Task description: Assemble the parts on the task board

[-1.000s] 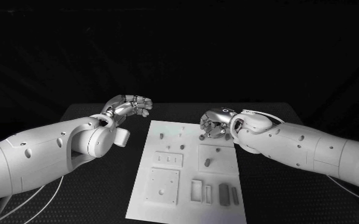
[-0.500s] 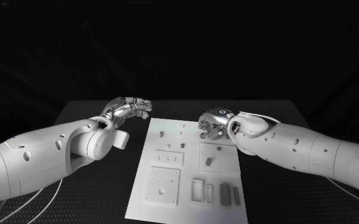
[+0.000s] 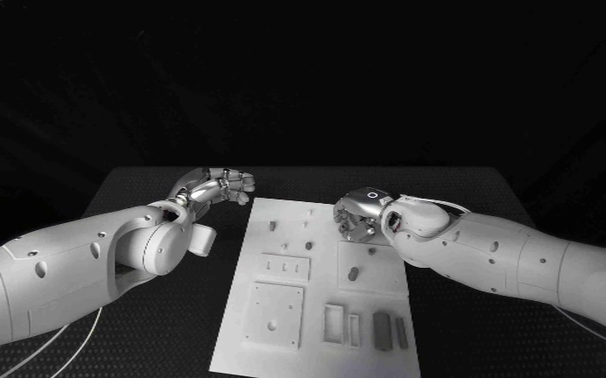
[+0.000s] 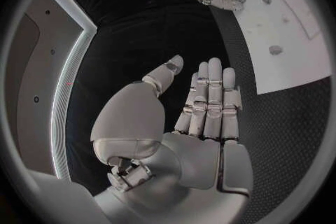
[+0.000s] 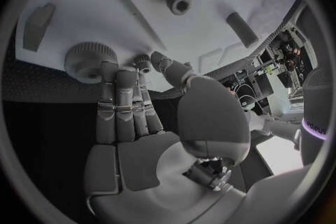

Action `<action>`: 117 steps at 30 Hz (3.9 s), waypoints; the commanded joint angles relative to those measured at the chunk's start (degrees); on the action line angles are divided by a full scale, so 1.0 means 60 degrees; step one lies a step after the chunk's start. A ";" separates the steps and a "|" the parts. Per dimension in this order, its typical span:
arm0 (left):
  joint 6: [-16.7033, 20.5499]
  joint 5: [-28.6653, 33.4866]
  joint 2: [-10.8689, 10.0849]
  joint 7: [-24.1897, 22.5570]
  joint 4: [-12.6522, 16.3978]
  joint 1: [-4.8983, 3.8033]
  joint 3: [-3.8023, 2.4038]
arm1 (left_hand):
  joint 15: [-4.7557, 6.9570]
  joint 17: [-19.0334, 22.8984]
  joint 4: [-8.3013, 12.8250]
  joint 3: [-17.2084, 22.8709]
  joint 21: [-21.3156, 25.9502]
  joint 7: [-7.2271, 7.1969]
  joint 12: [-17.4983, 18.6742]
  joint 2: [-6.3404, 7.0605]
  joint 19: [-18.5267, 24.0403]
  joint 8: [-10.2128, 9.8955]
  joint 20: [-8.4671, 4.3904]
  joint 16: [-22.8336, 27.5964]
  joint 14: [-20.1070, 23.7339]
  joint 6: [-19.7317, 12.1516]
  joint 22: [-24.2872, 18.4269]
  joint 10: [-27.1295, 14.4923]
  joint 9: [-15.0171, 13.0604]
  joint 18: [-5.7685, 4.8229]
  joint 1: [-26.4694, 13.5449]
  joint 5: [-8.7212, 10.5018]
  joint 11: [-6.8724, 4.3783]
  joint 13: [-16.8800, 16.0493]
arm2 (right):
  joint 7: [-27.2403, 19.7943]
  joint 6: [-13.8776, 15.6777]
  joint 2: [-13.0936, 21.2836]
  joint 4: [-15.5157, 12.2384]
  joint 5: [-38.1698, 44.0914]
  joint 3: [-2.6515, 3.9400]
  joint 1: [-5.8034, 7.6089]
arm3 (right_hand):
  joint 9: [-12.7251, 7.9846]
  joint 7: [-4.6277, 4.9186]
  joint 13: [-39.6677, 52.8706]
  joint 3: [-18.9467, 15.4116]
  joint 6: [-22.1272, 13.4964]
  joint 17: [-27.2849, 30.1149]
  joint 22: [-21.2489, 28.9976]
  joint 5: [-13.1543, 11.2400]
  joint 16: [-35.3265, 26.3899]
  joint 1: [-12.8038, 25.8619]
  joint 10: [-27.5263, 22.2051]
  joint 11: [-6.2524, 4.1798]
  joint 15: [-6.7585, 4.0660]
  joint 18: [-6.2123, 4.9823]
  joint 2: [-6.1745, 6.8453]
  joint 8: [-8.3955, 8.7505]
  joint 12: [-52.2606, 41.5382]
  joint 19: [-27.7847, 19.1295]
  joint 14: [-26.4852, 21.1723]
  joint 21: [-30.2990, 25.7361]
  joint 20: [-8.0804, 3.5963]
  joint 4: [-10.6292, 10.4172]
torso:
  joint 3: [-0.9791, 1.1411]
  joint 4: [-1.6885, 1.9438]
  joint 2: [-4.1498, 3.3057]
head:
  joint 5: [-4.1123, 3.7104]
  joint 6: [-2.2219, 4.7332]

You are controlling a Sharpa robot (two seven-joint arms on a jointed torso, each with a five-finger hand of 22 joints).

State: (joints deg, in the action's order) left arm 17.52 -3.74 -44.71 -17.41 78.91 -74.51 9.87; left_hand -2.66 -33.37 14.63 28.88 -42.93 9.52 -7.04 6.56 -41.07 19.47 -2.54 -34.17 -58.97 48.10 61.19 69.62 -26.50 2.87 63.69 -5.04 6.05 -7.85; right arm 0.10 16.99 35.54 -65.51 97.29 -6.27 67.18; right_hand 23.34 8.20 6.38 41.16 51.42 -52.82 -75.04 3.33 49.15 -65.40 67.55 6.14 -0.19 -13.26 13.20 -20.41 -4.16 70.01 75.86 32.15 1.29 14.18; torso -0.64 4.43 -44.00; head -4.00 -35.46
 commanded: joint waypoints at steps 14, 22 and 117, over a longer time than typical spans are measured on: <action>-0.0187 0.0022 0.0009 -0.0051 -0.0020 -0.0006 -0.0008 | -0.0034 -0.0013 -0.0016 0.0058 -0.0029 0.0073 0.0044 -0.0008 0.0034 -0.0068 -0.0048 0.0020 0.0021 -0.0002 0.0017 -0.0005 0.0014 -0.0024 -0.0087 0.0059 0.0039 0.0011 | 0.0155 0.0037 -0.0020 0.0073 0.0673 -0.0056 -0.0038 | 0.0219 -0.0117 0.0221 0.0470 0.0456 -0.0227 -0.0247 -0.0091 0.0785 -0.0330 0.0678 -0.0234 -0.0249 -0.0291 -0.0259 -0.0190 -0.0158 0.0036 -0.0066 0.0964 -0.0239 0.0123 | 0.0025 -0.0010 -0.0199 | -0.0031 0.0051; -0.0209 0.0022 0.0008 -0.0025 -0.0031 -0.0006 -0.0008 | -0.0034 -0.0016 -0.0014 0.0063 -0.0030 0.0072 0.0051 -0.0010 0.0035 -0.0069 -0.0049 0.0021 0.0021 -0.0001 0.0018 -0.0004 0.0013 -0.0023 -0.0091 0.0064 0.0040 0.0010 | 0.0228 0.0149 0.0006 0.0021 0.0934 -0.0075 -0.0039 | 0.0425 -0.0248 0.0503 0.0632 0.0787 -0.0324 -0.0235 -0.0091 0.1170 -0.0391 0.1126 -0.0404 -0.0413 -0.0291 -0.0335 -0.0397 -0.0323 -0.0010 -0.0121 0.1539 -0.0258 0.0297 | 0.0036 0.0018 -0.0235 | -0.0061 0.0076; -0.0201 0.0022 0.0186 0.0034 -0.0025 -0.0049 -0.0059 | -0.0032 -0.0052 0.0002 0.0091 -0.0039 0.0073 0.0147 0.0025 0.0045 -0.0098 -0.0050 0.0035 0.0025 0.0000 0.0035 0.0026 -0.0001 -0.0015 -0.0195 0.0144 0.0045 -0.0011 | 0.1961 0.1998 -0.1627 0.0450 0.2121 -0.0028 0.0330 | 0.0965 -0.0478 0.1317 0.1254 0.1395 -0.0055 -0.0170 -0.0091 0.1464 -0.0473 0.1690 -0.0686 -0.0690 -0.0291 -0.0231 -0.0610 -0.0486 0.0099 0.0021 0.2369 -0.0284 0.0241 | 0.0011 0.0187 -0.0582 | 0.0127 0.0357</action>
State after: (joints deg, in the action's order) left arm 17.08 -3.69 -43.67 -16.89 78.59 -74.70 9.58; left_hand -2.66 -33.58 14.62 29.19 -42.93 9.52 -6.41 6.56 -41.06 19.26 -2.54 -34.17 -58.97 48.10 61.34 69.62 -26.51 2.50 63.09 -4.48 6.05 -7.86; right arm 11.98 30.28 25.80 -63.03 109.21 -6.39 69.23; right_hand 29.03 5.32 9.69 48.32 59.43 -53.22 -75.03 2.66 57.68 -67.73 75.70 2.75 -3.86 -11.87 12.09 -24.10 -6.65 70.40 76.00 46.13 -0.33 15.49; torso -0.55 5.54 -47.44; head -3.28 -33.29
